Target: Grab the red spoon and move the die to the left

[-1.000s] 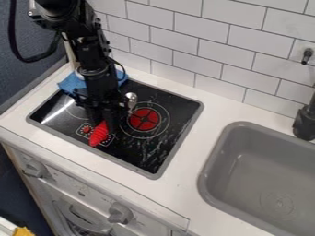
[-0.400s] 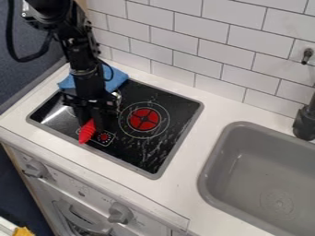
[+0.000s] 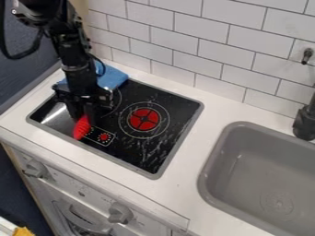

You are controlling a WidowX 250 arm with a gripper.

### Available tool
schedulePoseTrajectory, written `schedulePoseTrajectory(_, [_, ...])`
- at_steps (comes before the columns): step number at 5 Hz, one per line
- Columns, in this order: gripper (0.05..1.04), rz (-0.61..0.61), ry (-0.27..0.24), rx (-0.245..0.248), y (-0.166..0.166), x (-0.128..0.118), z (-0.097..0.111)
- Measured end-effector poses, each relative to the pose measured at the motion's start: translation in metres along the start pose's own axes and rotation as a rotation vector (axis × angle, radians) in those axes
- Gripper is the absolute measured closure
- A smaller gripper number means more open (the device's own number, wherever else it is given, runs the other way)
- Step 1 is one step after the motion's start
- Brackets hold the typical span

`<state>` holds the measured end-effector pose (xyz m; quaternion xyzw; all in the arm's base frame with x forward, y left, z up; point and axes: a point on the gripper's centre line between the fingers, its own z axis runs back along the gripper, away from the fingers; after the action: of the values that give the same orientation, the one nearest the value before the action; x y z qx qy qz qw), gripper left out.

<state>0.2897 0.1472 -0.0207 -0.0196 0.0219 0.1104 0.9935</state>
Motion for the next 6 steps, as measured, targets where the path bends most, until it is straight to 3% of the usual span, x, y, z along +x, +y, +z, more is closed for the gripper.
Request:
schedulePoseTrajectory(4, [0.704, -0.226, -0.011, -0.013, -0.064, 0.000, -0.012])
schedulePoseTrajectory(5, [0.635, -0.238, -0.007, -0.011, -0.065, 0.003, -0.016])
schedulePoseTrajectory(6, [0.325, -0.222, -0.006, -0.008, -0.067, 0.004, -0.016])
